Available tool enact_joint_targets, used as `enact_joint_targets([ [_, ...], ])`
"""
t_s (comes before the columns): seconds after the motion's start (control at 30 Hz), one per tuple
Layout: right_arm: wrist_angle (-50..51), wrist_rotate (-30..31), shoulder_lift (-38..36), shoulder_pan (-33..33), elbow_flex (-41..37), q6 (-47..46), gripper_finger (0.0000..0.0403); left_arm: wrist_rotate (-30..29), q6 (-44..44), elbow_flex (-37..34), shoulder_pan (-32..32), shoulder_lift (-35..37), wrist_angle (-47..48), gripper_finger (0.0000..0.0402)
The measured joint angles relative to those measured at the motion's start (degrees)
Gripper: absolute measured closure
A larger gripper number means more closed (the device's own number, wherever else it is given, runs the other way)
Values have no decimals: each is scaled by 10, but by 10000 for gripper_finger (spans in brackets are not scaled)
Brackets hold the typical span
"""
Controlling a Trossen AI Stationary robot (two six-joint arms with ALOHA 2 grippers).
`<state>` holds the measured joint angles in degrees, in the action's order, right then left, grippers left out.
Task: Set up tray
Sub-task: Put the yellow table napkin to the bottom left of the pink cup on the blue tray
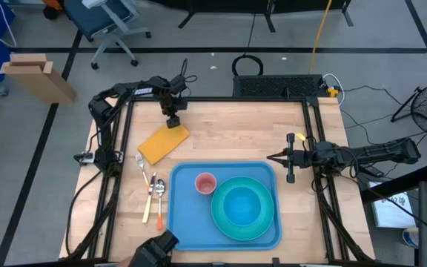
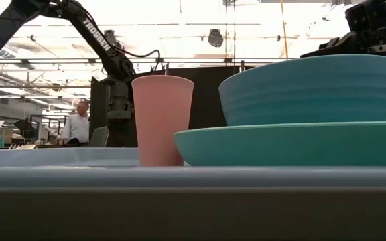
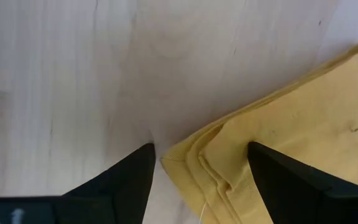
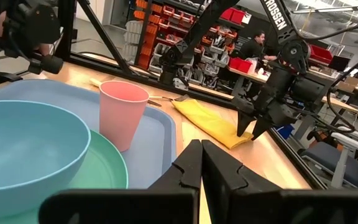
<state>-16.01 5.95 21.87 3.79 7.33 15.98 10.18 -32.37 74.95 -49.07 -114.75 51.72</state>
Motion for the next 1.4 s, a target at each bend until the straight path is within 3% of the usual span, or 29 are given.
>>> enact_joint_targets([
  [0.13,0,0,0,0,0,1,403,-17,-14,-6,5,0,-13,181],
  [0.33,0,0,0,0,0,4,403,5,-35,-7,5,-2,-13,362],
  [0.37,0,0,0,0,0,4,403,12,-36,-7,4,-2,-12,377],
  [0.63,0,0,0,0,0,11,403,16,-34,-12,10,40,8,387],
  [0.93,-4,0,0,0,0,21,403,11,24,-9,47,261,8,387],
  [1.2,-17,0,0,0,0,33,403,-73,129,-7,117,417,5,387],
  [1.4,-30,0,0,0,0,34,403,-129,217,-7,205,477,4,387],
])
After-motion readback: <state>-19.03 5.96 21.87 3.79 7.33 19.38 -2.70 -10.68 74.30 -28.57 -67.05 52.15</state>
